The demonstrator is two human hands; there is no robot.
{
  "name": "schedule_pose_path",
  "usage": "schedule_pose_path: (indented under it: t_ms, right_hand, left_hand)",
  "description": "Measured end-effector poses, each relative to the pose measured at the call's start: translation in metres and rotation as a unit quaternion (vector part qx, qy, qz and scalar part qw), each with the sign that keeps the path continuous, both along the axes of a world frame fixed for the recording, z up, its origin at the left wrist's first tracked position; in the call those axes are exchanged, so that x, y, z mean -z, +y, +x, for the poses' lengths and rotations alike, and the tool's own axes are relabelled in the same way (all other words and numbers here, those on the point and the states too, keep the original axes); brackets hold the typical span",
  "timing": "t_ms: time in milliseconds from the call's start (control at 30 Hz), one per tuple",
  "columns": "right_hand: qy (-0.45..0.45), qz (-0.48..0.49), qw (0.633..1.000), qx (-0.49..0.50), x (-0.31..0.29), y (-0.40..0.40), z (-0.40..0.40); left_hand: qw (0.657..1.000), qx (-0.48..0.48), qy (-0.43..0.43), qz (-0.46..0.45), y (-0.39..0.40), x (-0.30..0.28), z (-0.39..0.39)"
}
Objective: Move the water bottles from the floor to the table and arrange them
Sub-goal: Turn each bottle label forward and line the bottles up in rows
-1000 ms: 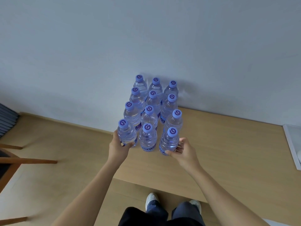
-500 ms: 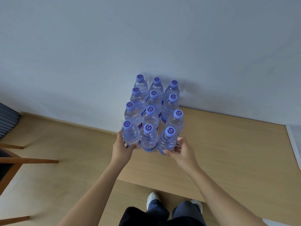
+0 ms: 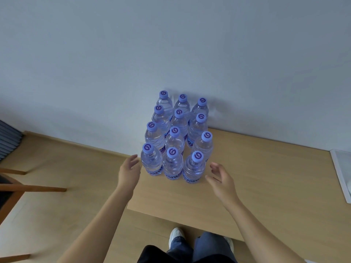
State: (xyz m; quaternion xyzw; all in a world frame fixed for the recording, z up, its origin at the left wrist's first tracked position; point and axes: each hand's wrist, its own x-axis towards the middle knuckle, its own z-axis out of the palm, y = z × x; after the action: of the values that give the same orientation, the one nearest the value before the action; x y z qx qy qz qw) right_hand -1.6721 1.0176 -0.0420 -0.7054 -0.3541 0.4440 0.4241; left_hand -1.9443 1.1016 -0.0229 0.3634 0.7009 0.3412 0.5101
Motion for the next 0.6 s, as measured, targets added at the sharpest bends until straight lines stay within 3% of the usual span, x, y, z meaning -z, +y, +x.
schedule_pose_path:
  t_ms: [233,433,600]
  right_hand:
    - [-0.03,0.03,0.999,-0.008,-0.005,0.029,0.01]
    - [-0.011,0.034,0.998,-0.042,-0.001,0.046,0.014]
    - [-0.004,0.035,0.999,-0.036,0.0,0.052,0.017]
  left_hand:
    - [0.985,-0.066,-0.16,-0.019,0.046,-0.022,0.0]
    - [0.979,0.044,-0.178,-0.092,0.078,-0.019,0.009]
    - [0.978,0.029,-0.174,-0.11,0.087,-0.016,0.014]
